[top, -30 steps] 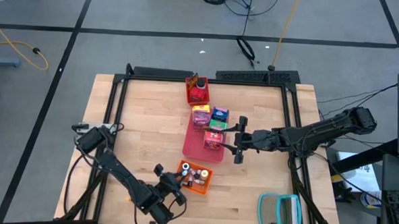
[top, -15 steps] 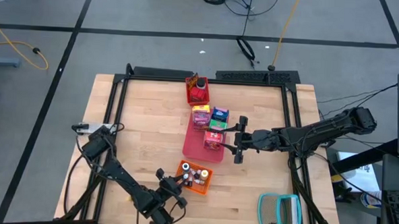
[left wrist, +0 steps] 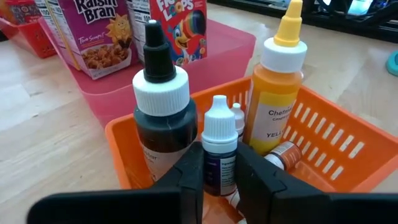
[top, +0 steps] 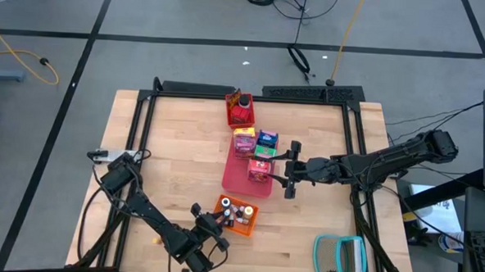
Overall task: Pick & Place Kitchen Items
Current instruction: Put the small violet food coloring bottle into the orange bin, then put the red food coloring bottle into the orange bin
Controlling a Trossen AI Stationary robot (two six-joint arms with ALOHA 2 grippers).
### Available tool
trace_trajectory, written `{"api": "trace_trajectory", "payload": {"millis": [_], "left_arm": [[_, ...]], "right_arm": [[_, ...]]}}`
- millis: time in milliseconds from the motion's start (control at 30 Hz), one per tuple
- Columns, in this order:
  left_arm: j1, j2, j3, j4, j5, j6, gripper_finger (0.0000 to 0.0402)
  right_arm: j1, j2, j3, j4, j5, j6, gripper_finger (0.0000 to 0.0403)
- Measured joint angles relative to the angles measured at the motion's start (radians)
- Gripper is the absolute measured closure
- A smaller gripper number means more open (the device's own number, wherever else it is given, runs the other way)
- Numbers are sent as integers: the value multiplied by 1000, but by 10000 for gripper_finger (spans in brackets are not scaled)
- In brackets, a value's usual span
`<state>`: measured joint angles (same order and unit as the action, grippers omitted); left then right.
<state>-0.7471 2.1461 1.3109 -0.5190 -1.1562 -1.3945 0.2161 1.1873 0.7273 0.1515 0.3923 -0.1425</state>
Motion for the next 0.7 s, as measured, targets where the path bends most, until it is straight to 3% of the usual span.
{"api": "trace_trajectory", "payload": {"millis": [367,700], "left_arm": [[3,1,0,-1,8,0,272],[-2,-2,0,-2,6,11,274]], "right_arm": [[0,0,0,0,0,0,161],[0,0,0,-2,0,0,161]]}}
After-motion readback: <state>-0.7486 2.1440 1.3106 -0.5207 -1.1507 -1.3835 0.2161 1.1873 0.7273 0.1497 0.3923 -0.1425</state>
